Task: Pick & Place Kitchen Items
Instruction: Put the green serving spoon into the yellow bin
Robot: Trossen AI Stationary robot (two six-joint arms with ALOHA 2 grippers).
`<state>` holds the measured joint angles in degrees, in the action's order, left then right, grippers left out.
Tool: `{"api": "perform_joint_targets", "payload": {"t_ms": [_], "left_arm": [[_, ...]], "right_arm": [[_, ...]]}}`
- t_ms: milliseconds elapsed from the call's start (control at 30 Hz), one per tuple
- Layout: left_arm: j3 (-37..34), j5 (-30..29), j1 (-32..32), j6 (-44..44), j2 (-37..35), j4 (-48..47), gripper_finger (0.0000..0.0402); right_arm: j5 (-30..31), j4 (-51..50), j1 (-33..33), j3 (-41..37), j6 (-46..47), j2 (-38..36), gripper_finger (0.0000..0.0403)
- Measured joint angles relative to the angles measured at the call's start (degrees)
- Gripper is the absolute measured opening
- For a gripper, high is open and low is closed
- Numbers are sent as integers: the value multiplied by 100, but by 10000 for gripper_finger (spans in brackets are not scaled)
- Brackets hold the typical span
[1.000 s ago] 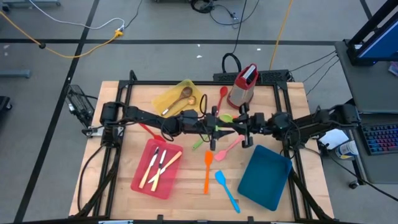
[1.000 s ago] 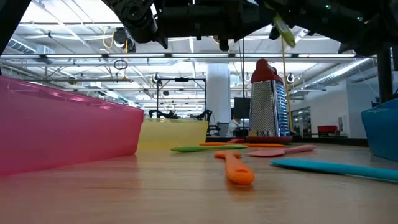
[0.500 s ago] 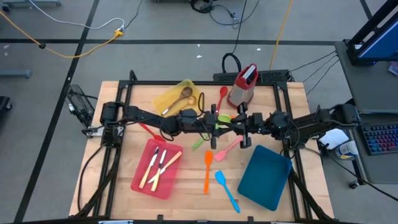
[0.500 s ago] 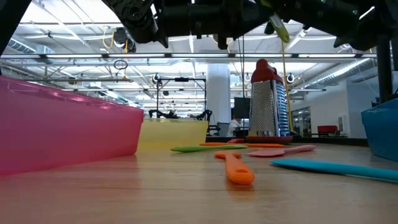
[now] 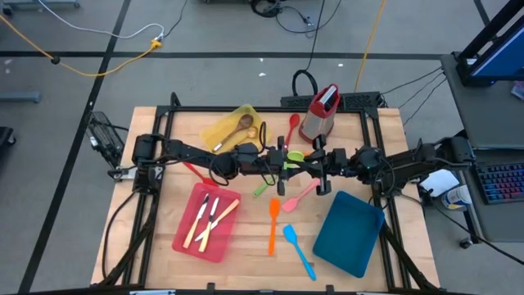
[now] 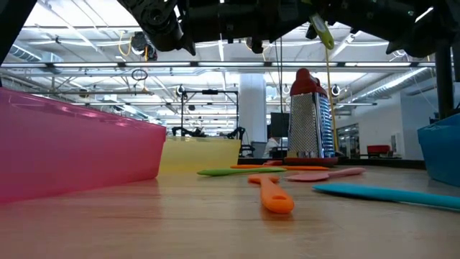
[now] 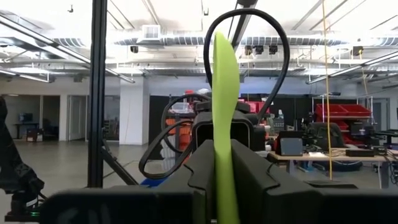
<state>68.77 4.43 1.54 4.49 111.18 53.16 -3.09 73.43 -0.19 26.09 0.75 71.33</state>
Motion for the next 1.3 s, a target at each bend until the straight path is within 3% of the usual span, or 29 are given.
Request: {"api": "perform_joint_targets", "payload": {"t_ms": [200, 467, 800, 1300], "left_arm": [[0, 3, 4, -3, 0, -124, 22], [22, 2, 4, -308, -2, -730, 48], [24, 5, 2, -441, -15, -1168, 39], [11, -102, 51, -439, -645, -2933, 45]], "right_arm": [[9, -51, -14, -3, 0, 0, 31], [20, -170, -15, -11, -313, 26, 46], [37, -299, -15, -17, -616, -3, 45], [617, -1624, -13, 2, -587, -553, 36]]}}
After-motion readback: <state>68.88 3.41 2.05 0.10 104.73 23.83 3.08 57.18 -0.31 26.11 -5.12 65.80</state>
